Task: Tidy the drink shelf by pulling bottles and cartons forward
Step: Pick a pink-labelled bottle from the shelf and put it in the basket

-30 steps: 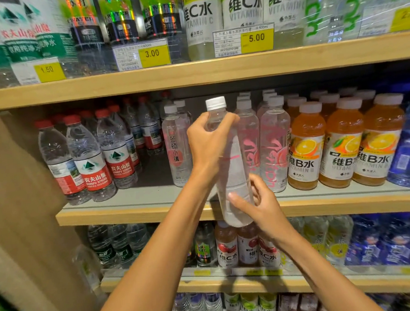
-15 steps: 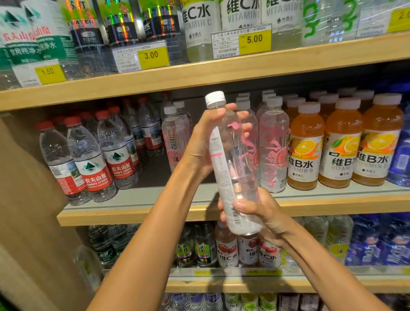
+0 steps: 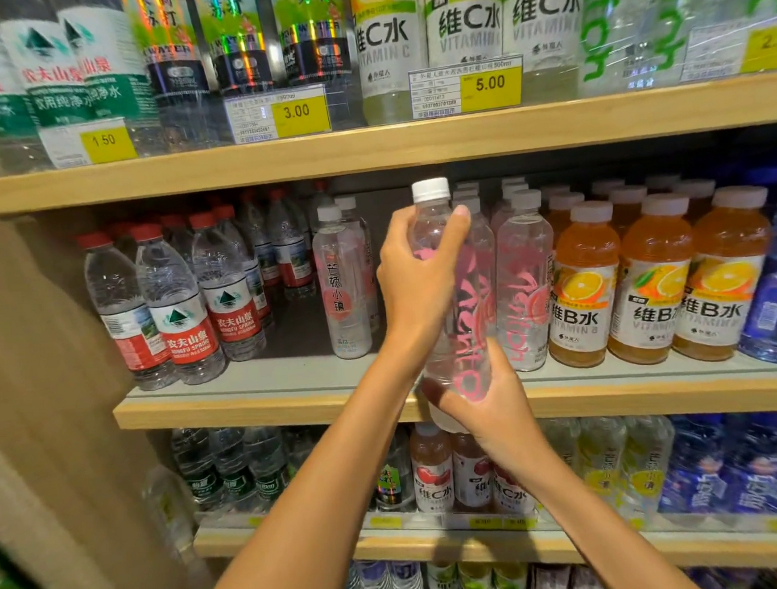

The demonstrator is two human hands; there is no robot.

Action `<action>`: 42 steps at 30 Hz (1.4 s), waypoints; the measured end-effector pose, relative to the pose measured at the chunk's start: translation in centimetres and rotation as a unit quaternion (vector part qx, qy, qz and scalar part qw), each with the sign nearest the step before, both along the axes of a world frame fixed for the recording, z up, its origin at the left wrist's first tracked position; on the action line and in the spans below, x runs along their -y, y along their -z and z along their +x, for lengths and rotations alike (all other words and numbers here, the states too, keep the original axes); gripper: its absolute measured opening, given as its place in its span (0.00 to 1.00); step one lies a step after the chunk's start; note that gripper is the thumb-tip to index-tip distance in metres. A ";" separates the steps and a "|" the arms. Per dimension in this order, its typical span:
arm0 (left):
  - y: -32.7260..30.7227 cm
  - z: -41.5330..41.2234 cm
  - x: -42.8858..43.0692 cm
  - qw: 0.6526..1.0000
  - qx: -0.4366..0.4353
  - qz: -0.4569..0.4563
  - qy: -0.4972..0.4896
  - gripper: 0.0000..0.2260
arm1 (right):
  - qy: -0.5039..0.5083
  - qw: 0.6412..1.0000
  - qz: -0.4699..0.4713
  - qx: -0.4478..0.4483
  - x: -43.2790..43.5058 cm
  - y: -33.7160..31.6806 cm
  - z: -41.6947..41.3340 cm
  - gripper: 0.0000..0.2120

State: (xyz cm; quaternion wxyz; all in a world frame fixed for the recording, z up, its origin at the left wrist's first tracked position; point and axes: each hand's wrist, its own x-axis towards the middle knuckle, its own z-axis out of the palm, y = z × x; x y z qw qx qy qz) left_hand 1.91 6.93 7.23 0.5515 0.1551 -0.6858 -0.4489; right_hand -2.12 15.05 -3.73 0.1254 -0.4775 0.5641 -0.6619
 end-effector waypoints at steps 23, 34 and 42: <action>1.6 4.4 4.8 0.969 0.060 0.180 0.160 0.30 | -0.155 0.982 0.069 0.080 1.4 0.2 1.1 0.21; 5.6 5.1 5.9 0.993 0.116 0.021 -0.021 0.26 | -0.062 0.995 0.079 0.020 6.8 1.2 1.8 0.26; 8.0 6.2 10.4 0.989 0.111 -0.020 -0.098 0.21 | 0.045 0.946 0.157 -0.280 7.1 2.1 -2.0 0.17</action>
